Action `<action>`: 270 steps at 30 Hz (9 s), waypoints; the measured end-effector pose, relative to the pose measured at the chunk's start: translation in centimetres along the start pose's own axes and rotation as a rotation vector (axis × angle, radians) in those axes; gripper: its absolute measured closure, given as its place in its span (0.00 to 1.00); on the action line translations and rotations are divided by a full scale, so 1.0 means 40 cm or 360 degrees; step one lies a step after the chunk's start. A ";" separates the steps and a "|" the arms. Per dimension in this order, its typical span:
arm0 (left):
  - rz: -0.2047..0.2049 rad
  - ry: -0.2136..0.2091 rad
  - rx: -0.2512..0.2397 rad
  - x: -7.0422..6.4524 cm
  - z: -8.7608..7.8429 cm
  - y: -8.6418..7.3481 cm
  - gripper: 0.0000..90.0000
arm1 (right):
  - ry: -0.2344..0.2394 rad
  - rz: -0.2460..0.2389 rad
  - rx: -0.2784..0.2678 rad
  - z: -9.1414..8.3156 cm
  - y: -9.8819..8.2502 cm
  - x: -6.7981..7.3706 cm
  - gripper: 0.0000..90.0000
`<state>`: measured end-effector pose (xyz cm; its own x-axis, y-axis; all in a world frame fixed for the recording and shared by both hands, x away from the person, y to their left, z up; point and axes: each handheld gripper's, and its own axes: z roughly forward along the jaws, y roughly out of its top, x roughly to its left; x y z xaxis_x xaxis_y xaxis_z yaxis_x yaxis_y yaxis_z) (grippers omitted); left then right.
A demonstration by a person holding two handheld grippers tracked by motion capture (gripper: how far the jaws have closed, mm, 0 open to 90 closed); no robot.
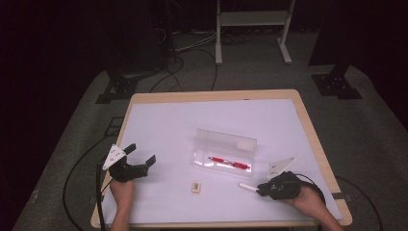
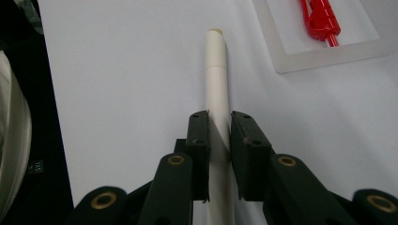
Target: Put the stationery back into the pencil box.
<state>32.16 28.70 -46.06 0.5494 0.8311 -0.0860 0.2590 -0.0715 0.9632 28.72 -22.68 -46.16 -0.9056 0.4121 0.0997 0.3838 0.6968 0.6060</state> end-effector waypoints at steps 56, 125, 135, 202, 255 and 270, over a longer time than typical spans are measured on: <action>-0.0012 0.0000 -0.0001 0.001 0.000 0.000 0.00 | 0.0005 -0.0145 -0.0056 -0.067 0.174 -0.039 0.87; -0.0016 -0.0006 -0.0009 0.002 0.000 -0.001 0.00 | 0.0097 -0.0273 0.0027 0.048 0.346 -0.079 0.87; -0.0018 -0.0008 -0.0009 0.002 0.000 -0.001 0.00 | 0.0119 -0.0263 0.0074 0.084 0.346 -0.095 0.87; -0.0023 -0.0009 -0.0010 0.003 0.000 -0.001 0.00 | 0.0155 -0.0176 0.0165 0.178 0.318 -0.135 0.86; -0.0027 -0.0007 -0.0010 0.002 0.001 -0.001 0.00 | 0.0215 -0.0218 -0.0068 0.111 0.360 -0.024 0.48; -0.0026 -0.0006 -0.0006 0.002 0.000 0.000 0.00 | 0.0233 -0.0245 -0.0061 0.130 0.370 0.013 0.33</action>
<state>32.21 28.77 -46.09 0.5481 0.8300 -0.1030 0.2649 -0.0555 0.9627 34.86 -9.09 -41.22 -0.9707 0.2108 0.1155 0.2342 0.7211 0.6520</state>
